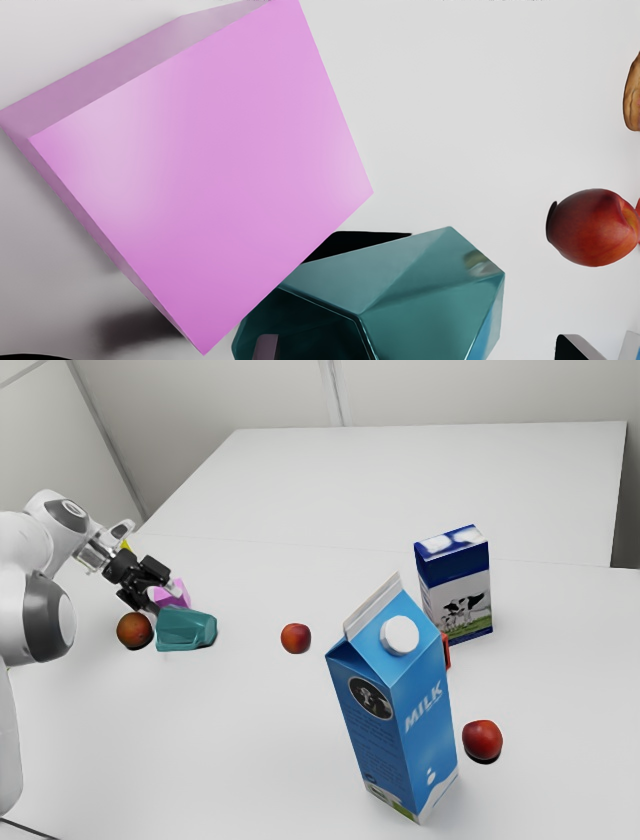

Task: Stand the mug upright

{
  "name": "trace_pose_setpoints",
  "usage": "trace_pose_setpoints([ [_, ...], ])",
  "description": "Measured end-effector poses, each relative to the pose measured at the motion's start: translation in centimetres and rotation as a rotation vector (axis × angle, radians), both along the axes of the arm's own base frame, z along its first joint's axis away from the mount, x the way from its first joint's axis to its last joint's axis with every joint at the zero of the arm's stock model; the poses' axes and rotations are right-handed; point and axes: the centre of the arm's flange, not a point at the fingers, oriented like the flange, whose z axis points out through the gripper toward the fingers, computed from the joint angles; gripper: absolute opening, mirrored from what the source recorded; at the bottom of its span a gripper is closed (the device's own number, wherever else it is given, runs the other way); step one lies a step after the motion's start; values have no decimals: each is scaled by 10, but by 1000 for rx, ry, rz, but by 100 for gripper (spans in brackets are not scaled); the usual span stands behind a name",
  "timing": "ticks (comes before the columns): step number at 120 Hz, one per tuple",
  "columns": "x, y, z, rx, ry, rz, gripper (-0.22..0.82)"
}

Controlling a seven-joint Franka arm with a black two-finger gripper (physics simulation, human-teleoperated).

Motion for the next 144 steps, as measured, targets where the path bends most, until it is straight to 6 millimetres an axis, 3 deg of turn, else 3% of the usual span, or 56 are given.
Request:
trace_pose_setpoints([
  [58,-6,-11,-7,-81,41,31,60],
  [84,-5,-17,-6,-97,55,34,55],
  [124,-4,-20,-2,-115,55,50,31],
  [144,-2,-25,0,-126,58,53,5],
])
